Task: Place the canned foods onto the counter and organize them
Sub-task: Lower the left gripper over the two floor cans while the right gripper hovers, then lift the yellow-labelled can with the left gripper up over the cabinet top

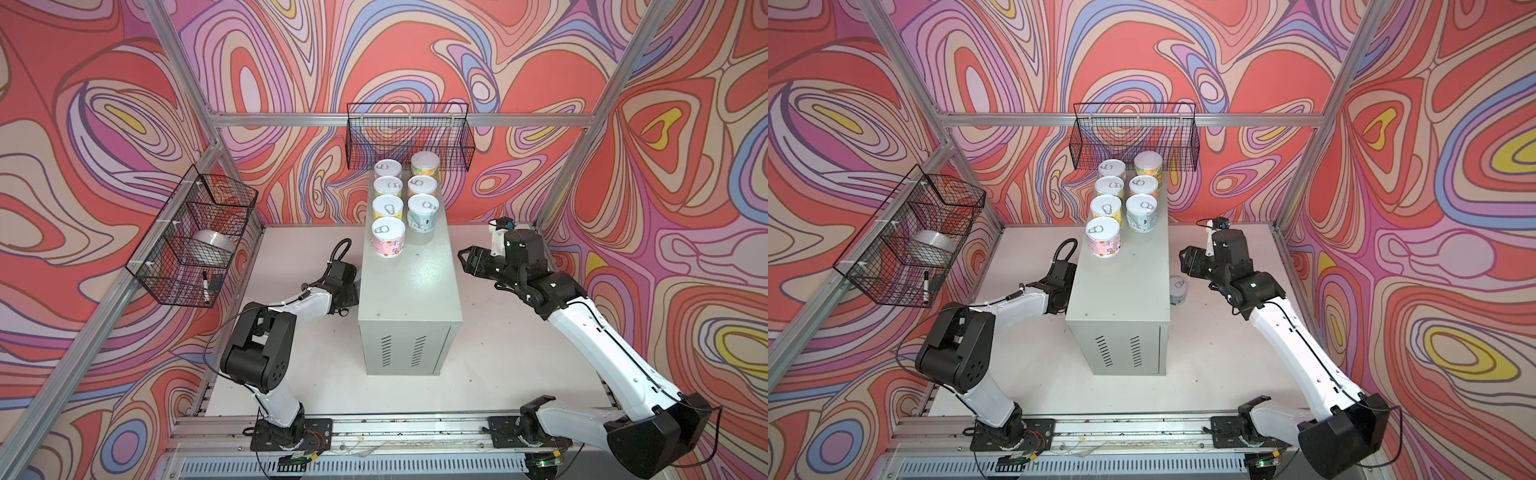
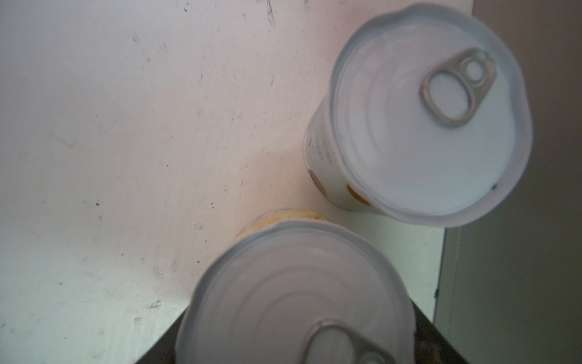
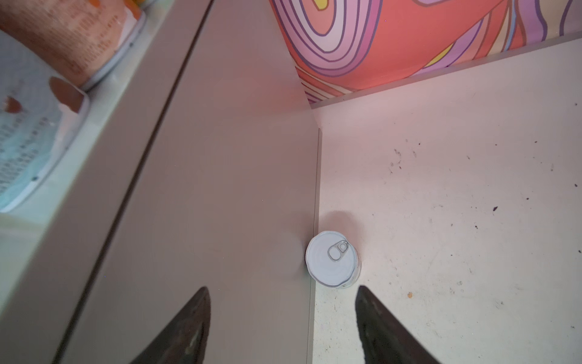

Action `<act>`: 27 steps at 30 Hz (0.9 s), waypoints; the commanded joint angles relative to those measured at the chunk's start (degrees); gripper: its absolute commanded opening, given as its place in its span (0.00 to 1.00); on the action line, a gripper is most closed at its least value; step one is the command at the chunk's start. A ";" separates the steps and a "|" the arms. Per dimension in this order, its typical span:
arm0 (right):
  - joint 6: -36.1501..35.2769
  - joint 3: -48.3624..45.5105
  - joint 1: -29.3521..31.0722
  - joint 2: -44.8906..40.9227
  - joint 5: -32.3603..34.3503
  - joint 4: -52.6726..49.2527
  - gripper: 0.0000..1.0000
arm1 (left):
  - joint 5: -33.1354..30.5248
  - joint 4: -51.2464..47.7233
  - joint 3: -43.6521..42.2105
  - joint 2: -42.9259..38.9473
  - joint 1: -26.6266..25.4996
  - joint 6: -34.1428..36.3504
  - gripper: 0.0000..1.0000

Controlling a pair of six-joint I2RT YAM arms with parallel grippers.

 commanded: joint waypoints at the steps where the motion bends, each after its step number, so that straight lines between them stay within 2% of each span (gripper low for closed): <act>1: 0.31 -1.98 -0.28 -0.80 -0.04 1.84 0.74 | -2.24 -5.22 0.43 -4.56 -0.49 0.02 0.00; 7: 0.08 -3.31 -0.26 -1.58 -0.22 2.13 0.74 | -4.85 -14.36 -0.14 -15.40 -0.88 -0.35 0.00; 14: -0.44 -4.37 -0.25 -2.98 2.21 2.85 0.74 | -2.19 -26.66 4.17 -30.87 -1.00 1.33 0.00; 19: -0.44 -4.31 -0.28 -3.36 2.76 3.02 0.74 | -2.65 -35.28 12.29 -38.88 -1.09 5.49 0.00; 23: -0.66 -4.17 -0.26 -3.88 3.86 3.10 0.74 | -2.98 -42.01 21.27 -40.71 -1.10 9.10 0.00; 27: -1.32 -3.41 -0.28 -3.97 4.35 2.55 0.74 | -0.28 -47.65 31.03 -41.10 -1.16 12.59 0.00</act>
